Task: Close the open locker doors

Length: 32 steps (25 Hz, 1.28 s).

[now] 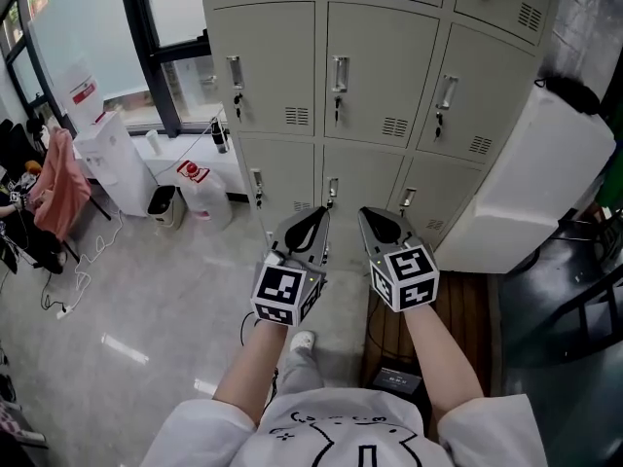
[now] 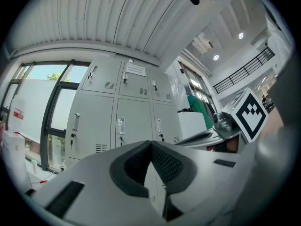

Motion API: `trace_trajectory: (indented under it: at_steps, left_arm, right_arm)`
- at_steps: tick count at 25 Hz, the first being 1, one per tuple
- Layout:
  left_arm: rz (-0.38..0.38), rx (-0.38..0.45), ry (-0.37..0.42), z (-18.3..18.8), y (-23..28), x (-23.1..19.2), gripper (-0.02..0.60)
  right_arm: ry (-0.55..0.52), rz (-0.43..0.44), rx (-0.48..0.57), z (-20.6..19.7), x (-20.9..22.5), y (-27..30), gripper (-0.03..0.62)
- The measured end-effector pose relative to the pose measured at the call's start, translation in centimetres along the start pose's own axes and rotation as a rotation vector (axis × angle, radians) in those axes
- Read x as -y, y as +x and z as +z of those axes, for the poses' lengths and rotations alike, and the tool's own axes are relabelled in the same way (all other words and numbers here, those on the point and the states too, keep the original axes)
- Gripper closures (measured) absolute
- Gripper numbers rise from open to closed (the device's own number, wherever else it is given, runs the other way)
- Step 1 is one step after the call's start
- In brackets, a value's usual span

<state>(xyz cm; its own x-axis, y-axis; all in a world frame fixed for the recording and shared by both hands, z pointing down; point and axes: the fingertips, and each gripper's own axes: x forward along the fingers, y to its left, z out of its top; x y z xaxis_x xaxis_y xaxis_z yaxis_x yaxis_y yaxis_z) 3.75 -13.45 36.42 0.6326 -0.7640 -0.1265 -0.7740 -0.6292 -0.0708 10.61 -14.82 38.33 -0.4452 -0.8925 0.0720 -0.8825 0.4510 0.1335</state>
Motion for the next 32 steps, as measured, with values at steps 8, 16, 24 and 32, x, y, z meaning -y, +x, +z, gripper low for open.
trace_trajectory:
  at_steps: [8, 16, 24, 32]
  left_arm:
    - [0.002, 0.025, 0.015, 2.7, -3.1, 2.3, 0.561]
    - [-0.046, 0.149, 0.036, 7.9, -4.6, 4.9, 0.561]
    - [-0.062, 0.206, 0.035, 12.0, -7.8, 5.8, 0.561]
    - [-0.089, 0.201, 0.049, 14.4, -10.3, 6.4, 0.561]
  right_arm:
    - [-0.019, -0.008, 0.08, 3.1, -1.7, -4.5, 0.586]
    - [-0.033, -0.035, 0.171, 7.6, -2.3, -8.2, 0.586]
    - [-0.093, -0.055, 0.224, 11.4, -5.7, -11.0, 0.588]
    - [-0.126, -0.083, 0.243, 13.9, -8.6, -13.0, 0.589]
